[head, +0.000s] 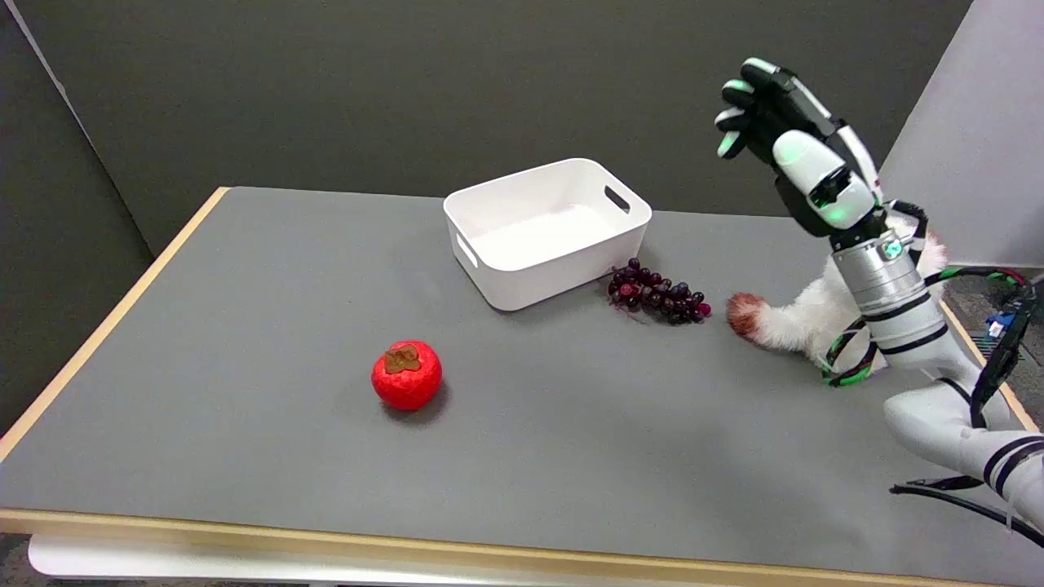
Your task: Pick up the plush toy.
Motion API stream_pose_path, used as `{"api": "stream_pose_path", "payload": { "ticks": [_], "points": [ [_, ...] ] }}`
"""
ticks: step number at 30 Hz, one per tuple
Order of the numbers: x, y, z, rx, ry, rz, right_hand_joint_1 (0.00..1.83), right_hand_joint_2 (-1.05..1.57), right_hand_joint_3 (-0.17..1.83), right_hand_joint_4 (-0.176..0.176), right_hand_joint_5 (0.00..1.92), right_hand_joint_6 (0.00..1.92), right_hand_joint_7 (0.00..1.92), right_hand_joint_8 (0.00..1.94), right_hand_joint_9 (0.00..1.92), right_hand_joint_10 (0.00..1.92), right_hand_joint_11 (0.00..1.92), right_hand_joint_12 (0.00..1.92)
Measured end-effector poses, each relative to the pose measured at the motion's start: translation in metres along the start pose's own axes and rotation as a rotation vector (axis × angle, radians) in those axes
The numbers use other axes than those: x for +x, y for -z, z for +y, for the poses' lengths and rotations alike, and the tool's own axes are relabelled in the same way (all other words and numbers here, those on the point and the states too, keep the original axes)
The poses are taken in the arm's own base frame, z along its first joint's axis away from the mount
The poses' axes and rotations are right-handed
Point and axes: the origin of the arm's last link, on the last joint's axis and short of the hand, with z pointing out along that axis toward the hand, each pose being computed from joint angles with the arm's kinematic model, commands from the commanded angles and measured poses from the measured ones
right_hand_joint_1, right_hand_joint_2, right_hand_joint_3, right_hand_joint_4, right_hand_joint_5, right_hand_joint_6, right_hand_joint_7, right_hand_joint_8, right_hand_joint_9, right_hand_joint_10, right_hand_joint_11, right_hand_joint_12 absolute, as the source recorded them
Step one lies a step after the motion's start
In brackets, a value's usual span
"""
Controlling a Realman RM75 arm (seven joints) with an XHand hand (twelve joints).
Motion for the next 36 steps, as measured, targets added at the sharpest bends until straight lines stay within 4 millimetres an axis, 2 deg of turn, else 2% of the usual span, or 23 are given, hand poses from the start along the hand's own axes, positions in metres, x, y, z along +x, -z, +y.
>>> {"api": "stream_pose_path", "payload": {
  "ticks": [3,10,19,23,25,27,30,36],
  "points": [
    [0.003,-0.006,-0.009,0.035,0.013,0.011,0.57,0.68,0.96,-0.072,0.16,0.41,0.26,0.43,0.2,0.83,0.14,1.33],
    [0.025,-0.017,-0.027,0.074,0.14,0.098,0.56,0.68,0.98,-0.079,0.15,0.4,0.21,0.4,0.13,0.77,0.03,1.19],
    [0.082,-0.014,-0.045,-0.008,0.464,0.334,0.59,0.66,0.98,-0.083,0.14,0.41,0.19,0.41,0.06,0.73,0.0,1.1],
    [0.108,0.001,-0.046,-0.084,0.587,0.434,0.57,0.64,0.97,-0.083,0.14,0.42,0.17,0.41,0.04,0.71,0.0,1.06],
    [0.119,0.012,-0.045,-0.128,0.637,0.48,0.58,0.67,0.87,-0.081,0.16,0.37,0.19,0.34,0.03,0.72,0.0,1.03],
    [0.129,0.023,-0.044,-0.169,0.678,0.522,0.55,0.63,0.95,-0.079,0.14,0.42,0.16,0.4,0.02,0.7,0.0,1.03],
    [0.14,0.041,-0.043,-0.223,0.723,0.573,0.54,0.67,0.84,-0.078,0.16,0.36,0.18,0.32,0.02,0.71,0.0,0.98],
    [0.153,0.08,-0.039,-0.328,0.775,0.642,0.51,0.66,0.84,-0.068,0.15,0.34,0.16,0.3,0.0,0.69,0.0,0.96]
  ]
}}
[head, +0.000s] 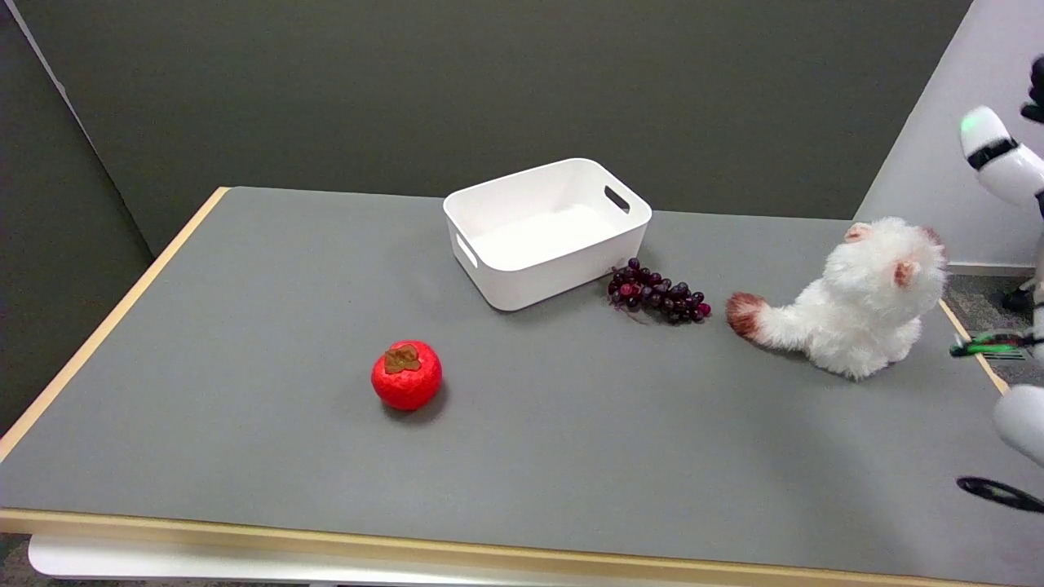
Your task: Pick up the plush toy.
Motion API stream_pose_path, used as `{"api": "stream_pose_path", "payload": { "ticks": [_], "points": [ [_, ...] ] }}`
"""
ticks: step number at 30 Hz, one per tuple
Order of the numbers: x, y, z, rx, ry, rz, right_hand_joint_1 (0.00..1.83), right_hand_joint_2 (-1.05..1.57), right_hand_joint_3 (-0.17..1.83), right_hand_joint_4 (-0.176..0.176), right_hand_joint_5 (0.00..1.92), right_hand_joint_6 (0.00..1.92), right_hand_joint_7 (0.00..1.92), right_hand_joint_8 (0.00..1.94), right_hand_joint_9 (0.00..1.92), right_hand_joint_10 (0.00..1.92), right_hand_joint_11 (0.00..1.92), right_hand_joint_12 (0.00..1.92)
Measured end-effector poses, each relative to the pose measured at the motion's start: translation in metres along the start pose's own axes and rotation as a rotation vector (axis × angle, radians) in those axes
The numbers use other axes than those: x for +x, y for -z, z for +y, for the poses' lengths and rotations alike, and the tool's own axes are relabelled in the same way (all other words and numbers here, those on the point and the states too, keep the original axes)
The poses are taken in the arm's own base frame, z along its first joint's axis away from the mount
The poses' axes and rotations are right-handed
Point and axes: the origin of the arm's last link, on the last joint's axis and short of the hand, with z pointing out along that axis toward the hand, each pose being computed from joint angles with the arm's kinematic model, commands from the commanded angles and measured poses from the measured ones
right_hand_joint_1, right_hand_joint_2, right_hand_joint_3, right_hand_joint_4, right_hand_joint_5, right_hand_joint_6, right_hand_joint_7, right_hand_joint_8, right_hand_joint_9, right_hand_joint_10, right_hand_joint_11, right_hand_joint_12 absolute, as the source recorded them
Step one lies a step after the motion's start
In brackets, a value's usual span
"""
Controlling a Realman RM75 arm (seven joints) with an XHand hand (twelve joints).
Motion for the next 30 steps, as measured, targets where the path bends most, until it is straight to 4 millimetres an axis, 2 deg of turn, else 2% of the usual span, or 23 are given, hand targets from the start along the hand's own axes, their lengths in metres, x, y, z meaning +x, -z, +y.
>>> {"api": "stream_pose_path", "payload": {
  "ticks": [6,13,15,17,21,23,26,28,30],
  "points": [
    [0.006,0.023,0.016,-0.062,0.045,-0.007,0.46,0.65,0.79,-0.063,0.13,0.33,0.14,0.3,0.0,0.59,0.0,0.98],
    [-0.004,0.045,0.021,-0.081,0.06,-0.056,0.4,0.63,0.77,-0.056,0.1,0.31,0.11,0.28,0.0,0.47,0.0,0.98],
    [-0.008,0.05,0.022,-0.085,0.062,-0.073,0.37,0.55,0.89,-0.048,0.05,0.31,0.06,0.21,0.0,0.33,0.0,0.94],
    [-0.012,0.054,0.023,-0.092,0.063,-0.089,0.36,0.55,0.88,-0.047,0.04,0.29,0.04,0.18,0.0,0.29,0.0,0.93],
    [-0.02,0.062,0.027,-0.116,0.066,-0.127,0.34,0.53,0.88,-0.042,0.04,0.11,0.0,0.1,0.0,0.08,0.0,0.83],
    [-0.023,0.066,0.031,-0.135,0.07,-0.147,0.35,0.58,0.78,-0.051,0.01,0.07,0.0,0.03,0.0,0.02,0.0,0.78],
    [-0.028,0.073,0.039,-0.17,0.08,-0.175,0.37,0.6,0.73,-0.051,0.0,0.04,0.0,0.0,0.0,0.0,0.0,0.76],
    [-0.03,0.077,0.045,-0.195,0.088,-0.191,0.37,0.53,0.84,-0.056,0.0,0.02,0.0,0.0,0.0,0.0,0.0,0.75],
    [-0.034,0.081,0.051,-0.22,0.093,-0.206,0.37,0.52,0.84,-0.056,0.0,0.02,0.0,0.0,0.0,0.0,0.0,0.75]
  ]
}}
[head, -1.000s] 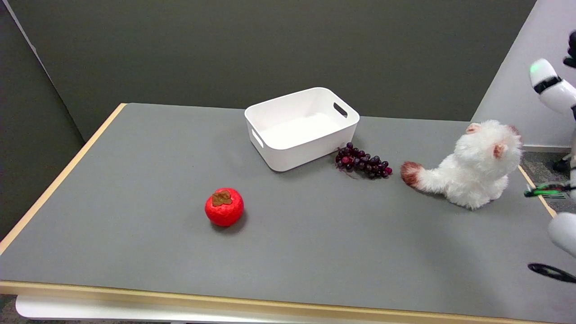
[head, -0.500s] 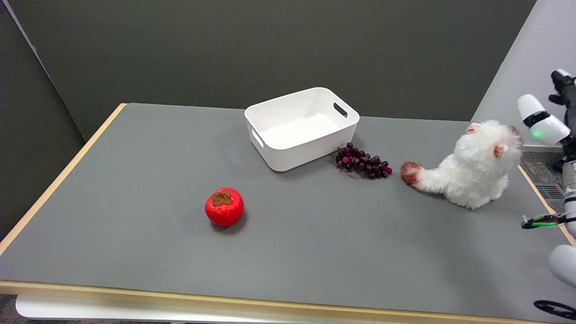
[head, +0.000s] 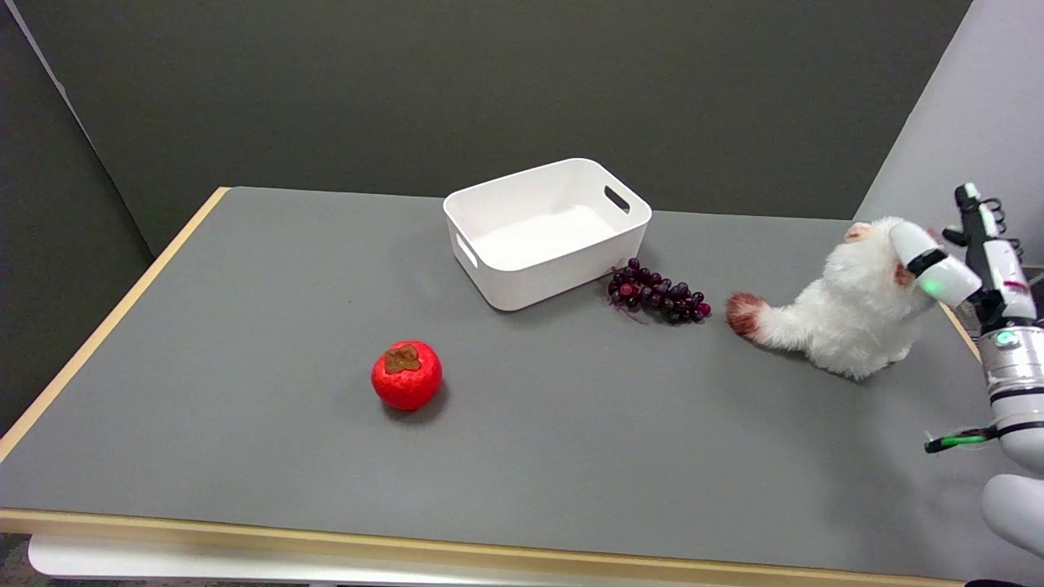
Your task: Pick up the plush toy.
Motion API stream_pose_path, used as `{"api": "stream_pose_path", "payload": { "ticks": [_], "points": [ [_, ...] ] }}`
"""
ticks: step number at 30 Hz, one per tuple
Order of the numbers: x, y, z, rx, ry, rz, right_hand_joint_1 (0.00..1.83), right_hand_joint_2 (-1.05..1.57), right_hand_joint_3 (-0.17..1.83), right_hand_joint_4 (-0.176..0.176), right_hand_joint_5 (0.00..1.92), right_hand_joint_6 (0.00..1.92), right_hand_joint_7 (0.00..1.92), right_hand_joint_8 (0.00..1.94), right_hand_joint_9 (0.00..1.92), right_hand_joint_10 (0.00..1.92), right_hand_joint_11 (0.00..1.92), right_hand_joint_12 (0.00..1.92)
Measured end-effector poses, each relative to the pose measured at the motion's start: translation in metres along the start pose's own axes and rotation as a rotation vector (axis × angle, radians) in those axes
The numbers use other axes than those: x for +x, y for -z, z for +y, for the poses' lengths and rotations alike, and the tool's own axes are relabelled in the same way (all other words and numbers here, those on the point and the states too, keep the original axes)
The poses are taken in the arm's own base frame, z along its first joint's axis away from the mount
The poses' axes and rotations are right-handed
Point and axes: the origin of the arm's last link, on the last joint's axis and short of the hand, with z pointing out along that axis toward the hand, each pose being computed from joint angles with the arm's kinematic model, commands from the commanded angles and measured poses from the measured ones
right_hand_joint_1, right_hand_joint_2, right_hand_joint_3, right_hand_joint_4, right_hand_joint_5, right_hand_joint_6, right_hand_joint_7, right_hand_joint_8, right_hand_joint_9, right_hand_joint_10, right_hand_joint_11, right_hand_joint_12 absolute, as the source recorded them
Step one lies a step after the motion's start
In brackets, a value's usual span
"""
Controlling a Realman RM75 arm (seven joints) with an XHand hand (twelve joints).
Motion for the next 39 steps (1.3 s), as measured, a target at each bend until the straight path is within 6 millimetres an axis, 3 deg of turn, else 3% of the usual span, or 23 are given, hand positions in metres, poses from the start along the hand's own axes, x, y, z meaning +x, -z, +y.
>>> {"api": "stream_pose_path", "payload": {
  "ticks": [11,13,15,17,19,21,23,24,26,28,39],
  "points": [
    [-0.024,0.009,0.019,-0.08,-0.001,-0.071,0.37,0.59,0.74,-0.052,0.0,0.0,0.0,0.0,0.0,0.0,0.0,0.85],
    [-0.027,0.01,0.021,-0.087,-0.008,-0.082,0.4,0.53,0.89,-0.055,0.0,0.08,0.0,0.05,0.0,0.05,0.0,0.83],
    [-0.031,0.011,0.022,-0.093,-0.019,-0.094,0.41,0.53,0.89,-0.054,0.03,0.09,0.0,0.1,0.0,0.18,0.0,0.91],
    [-0.035,0.011,0.022,-0.095,-0.033,-0.105,0.53,0.63,0.84,-0.096,0.1,0.31,0.19,0.32,0.08,0.74,0.0,1.2],
    [-0.039,0.011,0.021,-0.094,-0.045,-0.115,0.59,0.63,0.94,-0.109,0.16,0.42,0.3,0.47,0.24,0.89,0.16,1.36],
    [-0.043,0.011,0.02,-0.091,-0.058,-0.125,0.78,0.67,0.92,-0.112,0.25,0.5,0.44,0.56,0.35,1.04,0.3,1.54],
    [-0.047,0.011,0.018,-0.087,-0.067,-0.132,0.88,0.73,0.91,-0.113,0.35,0.72,0.59,0.77,0.48,1.16,0.44,1.66],
    [-0.049,0.01,0.017,-0.081,-0.074,-0.135,0.96,0.85,0.74,-0.126,0.4,0.95,0.68,0.96,0.56,1.21,0.5,1.69],
    [-0.052,0.009,0.013,-0.068,-0.087,-0.137,1.18,1.25,0.09,-0.176,0.49,1.55,0.83,1.43,0.75,1.27,0.6,1.72],
    [-0.054,0.007,0.008,-0.052,-0.099,-0.139,1.17,1.25,0.11,-0.176,0.5,1.53,0.81,1.5,0.76,1.25,0.67,1.73],
    [-0.063,-0.004,-0.026,0.066,-0.15,-0.123,1.16,1.26,0.13,-0.176,0.49,1.54,0.78,1.57,0.75,1.36,0.66,1.86]
  ]
}}
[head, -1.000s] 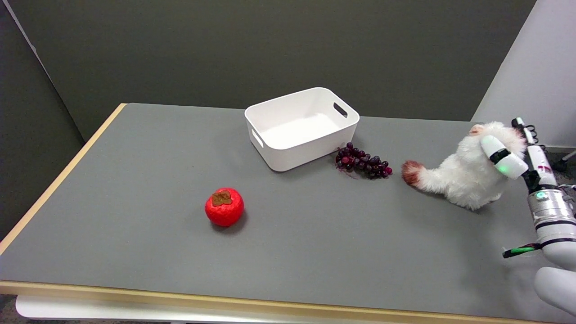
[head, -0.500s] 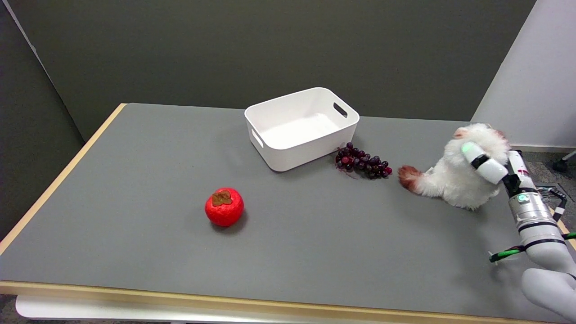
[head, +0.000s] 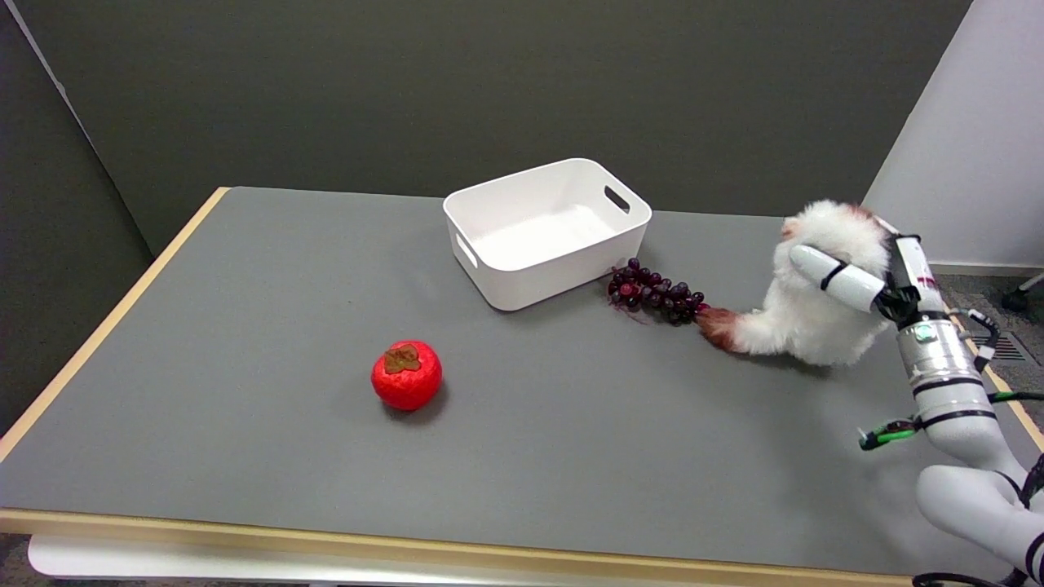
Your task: Pick up the plush toy.
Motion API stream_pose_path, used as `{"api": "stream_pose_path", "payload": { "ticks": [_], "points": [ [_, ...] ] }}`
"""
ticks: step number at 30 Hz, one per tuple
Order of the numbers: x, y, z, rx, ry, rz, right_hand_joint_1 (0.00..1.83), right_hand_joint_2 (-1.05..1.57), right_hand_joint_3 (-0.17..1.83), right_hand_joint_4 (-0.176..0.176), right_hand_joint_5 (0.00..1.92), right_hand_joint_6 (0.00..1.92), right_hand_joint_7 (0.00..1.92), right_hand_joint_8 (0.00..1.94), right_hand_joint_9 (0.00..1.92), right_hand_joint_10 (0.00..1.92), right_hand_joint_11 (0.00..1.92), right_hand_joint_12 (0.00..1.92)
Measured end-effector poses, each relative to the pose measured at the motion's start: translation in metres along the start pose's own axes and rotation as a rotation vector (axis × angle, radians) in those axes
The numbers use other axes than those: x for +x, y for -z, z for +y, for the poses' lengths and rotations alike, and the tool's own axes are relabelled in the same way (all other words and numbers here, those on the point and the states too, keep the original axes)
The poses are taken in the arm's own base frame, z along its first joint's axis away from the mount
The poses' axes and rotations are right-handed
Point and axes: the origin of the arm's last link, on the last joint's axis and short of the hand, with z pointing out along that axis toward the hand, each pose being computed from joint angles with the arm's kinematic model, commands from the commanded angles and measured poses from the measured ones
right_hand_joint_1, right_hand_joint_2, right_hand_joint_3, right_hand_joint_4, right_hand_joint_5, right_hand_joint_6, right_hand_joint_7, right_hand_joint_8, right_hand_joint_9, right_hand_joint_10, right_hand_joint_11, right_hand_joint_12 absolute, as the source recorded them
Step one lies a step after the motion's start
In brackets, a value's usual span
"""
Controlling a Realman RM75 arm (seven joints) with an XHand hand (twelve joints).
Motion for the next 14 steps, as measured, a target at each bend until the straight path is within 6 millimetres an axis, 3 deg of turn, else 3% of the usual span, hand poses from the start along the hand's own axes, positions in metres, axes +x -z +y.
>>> {"api": "stream_pose_path", "payload": {
  "ticks": [5,14],
  "points": [
    [-0.001,-0.012,-0.024,0.084,-0.017,0.009,1.16,1.27,0.11,-0.176,0.48,1.55,0.78,1.58,0.74,1.37,0.63,1.88],
    [0.0,-0.041,-0.094,0.303,-0.05,0.033,1.16,1.25,0.15,-0.176,0.48,1.54,0.78,1.58,0.71,1.42,0.5,1.89]
  ]
}}
